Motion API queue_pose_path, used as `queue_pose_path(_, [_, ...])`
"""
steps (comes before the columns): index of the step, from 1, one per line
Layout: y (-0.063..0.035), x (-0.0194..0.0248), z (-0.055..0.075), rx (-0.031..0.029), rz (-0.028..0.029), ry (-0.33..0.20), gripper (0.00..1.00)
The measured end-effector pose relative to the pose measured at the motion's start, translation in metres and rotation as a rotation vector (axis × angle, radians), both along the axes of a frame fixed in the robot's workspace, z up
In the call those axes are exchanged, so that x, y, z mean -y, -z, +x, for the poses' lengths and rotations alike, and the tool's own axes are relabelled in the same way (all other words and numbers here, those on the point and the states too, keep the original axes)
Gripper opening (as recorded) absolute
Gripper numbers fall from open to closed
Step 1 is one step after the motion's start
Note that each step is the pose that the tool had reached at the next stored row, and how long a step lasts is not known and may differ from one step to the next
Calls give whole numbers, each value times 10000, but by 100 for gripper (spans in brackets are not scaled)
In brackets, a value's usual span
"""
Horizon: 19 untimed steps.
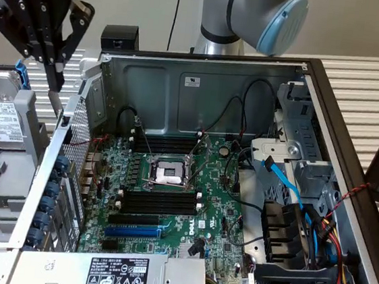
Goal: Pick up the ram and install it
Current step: 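Reach for the ram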
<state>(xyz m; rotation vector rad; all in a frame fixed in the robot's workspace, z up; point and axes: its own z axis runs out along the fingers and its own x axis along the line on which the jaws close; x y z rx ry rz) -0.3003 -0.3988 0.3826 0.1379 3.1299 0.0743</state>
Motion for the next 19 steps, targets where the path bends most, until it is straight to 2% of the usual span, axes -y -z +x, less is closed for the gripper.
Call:
queue_pose_path(5, [4,0,-226,-42,0,0,11])
queue_pose_path(7, [5,0,-314,-149,0,-1,11])
queue_pose_path(11, [18,0,-470,-441,1,-1,11])
queue_pose_path(13, [31,0,-560,-510,0,-1,11])
queue_pose_path(19, [75,0,-832,-604,0,0,11])
